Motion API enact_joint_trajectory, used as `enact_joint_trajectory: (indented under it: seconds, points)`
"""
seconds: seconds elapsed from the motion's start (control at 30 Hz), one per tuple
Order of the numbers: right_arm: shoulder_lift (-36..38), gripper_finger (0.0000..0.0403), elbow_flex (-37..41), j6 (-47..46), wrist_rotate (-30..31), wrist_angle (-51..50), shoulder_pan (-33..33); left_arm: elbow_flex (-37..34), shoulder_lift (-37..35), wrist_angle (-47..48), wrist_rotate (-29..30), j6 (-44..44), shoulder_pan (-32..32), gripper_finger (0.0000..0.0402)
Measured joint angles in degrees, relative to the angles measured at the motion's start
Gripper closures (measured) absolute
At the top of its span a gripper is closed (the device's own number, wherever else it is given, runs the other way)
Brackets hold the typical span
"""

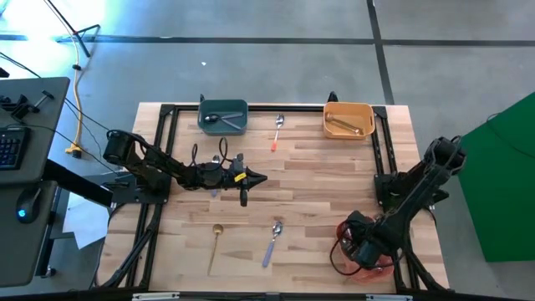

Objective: Sort silverware by color (type)
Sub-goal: Put the right orange spoon into the orange bin, then put the left violet spoon into the dark green bin

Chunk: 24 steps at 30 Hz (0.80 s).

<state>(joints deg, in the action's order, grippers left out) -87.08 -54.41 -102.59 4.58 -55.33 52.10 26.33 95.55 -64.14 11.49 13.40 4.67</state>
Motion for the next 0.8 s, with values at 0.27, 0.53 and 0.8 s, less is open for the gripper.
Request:
enact_joint_trajectory:
  seconds: [0.27, 0.53, 0.8]
  points:
    - [-2.56, 0.0381, 0.0, 2.57, -1.8, 1.08, 0.0, 0.0, 0.0, 0.0, 0.0, 0.01, 0.0, 0.0399]
    - [-0.03, 0.0289, -0.65, 5.11, -6.85, -1.03, -0.11, 0.0, -0.03, 0.02, -2.33, -0.45, -0.36, 0.0399]
    - [5.43, 0.0362, -5.64, 15.8, 9.63, -7.4, -1.43, 0.02, -13.54, 17.87, -0.73, -2.78, -0.9, 0.0399]
